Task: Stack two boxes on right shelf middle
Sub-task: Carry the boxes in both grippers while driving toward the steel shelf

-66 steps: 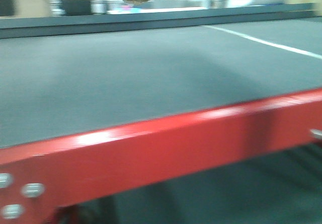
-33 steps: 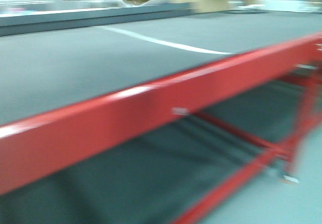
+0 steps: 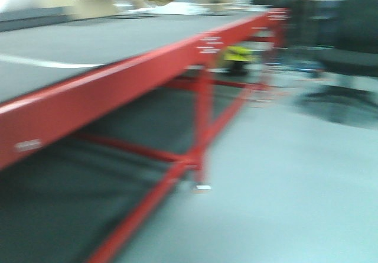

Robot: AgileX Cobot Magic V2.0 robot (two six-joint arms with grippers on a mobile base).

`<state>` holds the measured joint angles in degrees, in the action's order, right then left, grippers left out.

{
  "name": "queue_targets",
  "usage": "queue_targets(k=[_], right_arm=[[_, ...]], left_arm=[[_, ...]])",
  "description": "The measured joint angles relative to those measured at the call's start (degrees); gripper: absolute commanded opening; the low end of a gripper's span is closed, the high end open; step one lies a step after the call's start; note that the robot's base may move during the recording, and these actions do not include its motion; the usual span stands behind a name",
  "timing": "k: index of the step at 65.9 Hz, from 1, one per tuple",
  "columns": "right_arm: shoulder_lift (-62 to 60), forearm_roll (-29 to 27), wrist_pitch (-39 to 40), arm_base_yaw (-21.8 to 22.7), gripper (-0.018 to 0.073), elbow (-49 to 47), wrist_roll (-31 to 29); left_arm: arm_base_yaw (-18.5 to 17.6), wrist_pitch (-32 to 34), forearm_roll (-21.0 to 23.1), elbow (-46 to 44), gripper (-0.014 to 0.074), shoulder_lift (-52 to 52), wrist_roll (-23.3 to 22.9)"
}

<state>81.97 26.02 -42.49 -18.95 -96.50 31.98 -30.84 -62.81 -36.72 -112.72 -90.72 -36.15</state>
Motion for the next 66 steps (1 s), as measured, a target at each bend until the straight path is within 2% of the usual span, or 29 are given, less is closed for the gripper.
queue_targets(k=[66], right_arm=[[0.0,0.1,0.0,0.0,-0.0154,0.0,0.0]], left_arm=[[0.0,0.1,0.1,0.0,-0.0111,0.0,0.0]])
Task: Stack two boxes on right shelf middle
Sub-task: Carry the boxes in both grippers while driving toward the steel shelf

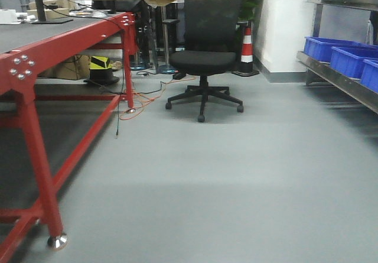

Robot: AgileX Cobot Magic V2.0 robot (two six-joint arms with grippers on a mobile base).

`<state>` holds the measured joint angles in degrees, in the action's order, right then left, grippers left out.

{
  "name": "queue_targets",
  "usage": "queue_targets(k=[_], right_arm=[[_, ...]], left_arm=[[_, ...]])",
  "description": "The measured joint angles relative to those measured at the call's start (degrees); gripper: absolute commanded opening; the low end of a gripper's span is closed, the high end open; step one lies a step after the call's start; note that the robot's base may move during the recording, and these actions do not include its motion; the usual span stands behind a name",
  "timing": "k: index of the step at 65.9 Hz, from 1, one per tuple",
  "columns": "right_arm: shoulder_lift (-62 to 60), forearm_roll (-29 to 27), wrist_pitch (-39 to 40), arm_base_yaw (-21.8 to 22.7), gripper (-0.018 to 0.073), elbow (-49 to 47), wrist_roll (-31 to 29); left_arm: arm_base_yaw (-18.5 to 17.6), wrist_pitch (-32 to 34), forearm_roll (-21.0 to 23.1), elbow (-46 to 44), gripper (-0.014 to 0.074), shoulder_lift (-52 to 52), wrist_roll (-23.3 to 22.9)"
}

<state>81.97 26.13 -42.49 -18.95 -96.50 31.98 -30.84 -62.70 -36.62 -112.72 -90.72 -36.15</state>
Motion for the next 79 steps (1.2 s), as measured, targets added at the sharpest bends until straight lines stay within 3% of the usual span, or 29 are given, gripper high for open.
queue_targets(k=[79], right_arm=[[0.0,0.0,0.2,0.0,-0.0154,0.0,0.0]], left_arm=[[0.0,0.0,-0.1,0.0,-0.0111,0.0,0.0]])
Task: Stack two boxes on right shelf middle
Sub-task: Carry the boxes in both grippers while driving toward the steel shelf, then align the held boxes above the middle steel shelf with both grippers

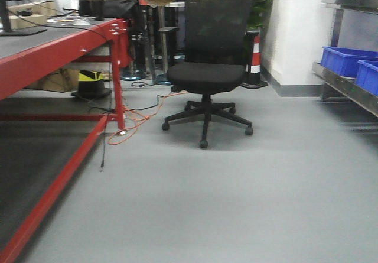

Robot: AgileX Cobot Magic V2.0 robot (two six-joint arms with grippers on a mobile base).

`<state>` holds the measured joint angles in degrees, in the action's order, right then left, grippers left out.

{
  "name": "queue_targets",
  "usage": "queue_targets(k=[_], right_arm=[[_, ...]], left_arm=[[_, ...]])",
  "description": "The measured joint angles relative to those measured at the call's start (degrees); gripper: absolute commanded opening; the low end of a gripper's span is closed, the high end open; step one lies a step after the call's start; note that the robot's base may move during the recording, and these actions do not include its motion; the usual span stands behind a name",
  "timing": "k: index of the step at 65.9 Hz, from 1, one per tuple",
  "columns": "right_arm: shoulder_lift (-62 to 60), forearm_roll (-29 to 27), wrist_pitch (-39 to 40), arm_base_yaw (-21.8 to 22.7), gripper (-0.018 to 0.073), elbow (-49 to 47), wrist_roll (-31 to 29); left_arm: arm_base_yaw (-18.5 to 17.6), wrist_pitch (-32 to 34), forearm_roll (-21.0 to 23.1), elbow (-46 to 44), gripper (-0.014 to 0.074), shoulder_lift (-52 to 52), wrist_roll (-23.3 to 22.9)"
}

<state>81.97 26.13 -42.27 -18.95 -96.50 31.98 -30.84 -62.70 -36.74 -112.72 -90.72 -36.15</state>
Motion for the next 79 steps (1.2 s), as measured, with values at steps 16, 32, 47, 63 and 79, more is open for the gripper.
queue_targets(k=[16,32,47,63,79], right_arm=[[0.0,-0.1,0.5,0.0,-0.0154,0.0,0.0],[0.0,-0.1,0.7,0.0,-0.0154,0.0,0.0],[0.0,-0.1,0.7,0.0,-0.0154,0.0,0.0],[0.0,-0.1,0.8,0.0,-0.0154,0.0,0.0],[0.0,-0.1,0.8,0.0,-0.0154,0.0,0.0]], left_arm=[[0.0,-0.1,-0.2,0.0,-0.0111,0.0,0.0],[0.0,-0.1,-0.3,0.0,-0.0111,0.0,0.0],[0.0,-0.1,-0.4,0.0,-0.0111,0.0,0.0],[0.0,-0.1,-0.4,0.0,-0.0111,0.0,0.0],[0.0,-0.1,-0.4,0.0,-0.0111,0.0,0.0]])
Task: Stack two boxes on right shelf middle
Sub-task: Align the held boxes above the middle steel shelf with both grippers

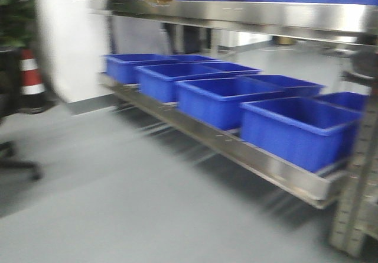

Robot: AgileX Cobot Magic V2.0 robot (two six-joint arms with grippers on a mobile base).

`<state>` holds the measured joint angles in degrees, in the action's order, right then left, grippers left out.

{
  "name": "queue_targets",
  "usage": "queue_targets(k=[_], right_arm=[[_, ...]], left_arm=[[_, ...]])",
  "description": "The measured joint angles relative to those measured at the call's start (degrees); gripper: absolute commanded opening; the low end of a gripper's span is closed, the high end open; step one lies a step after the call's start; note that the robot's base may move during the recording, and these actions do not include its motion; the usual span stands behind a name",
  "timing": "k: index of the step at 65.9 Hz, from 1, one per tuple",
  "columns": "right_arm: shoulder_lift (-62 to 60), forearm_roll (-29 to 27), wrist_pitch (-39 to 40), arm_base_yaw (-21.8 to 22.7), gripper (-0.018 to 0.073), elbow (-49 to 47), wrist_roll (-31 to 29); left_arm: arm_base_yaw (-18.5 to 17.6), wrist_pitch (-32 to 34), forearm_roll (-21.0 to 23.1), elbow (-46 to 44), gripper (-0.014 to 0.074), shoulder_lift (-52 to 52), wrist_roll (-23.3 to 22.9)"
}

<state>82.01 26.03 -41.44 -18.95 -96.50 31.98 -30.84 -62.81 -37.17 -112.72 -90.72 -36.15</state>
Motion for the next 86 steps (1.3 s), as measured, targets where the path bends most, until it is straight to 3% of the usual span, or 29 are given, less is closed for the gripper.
queue_targets(k=[86], right_arm=[[0.0,0.2,0.0,0.0,-0.0154,0.0,0.0]], left_arm=[[0.0,0.2,0.0,0.0,-0.0111,0.0,0.0]])
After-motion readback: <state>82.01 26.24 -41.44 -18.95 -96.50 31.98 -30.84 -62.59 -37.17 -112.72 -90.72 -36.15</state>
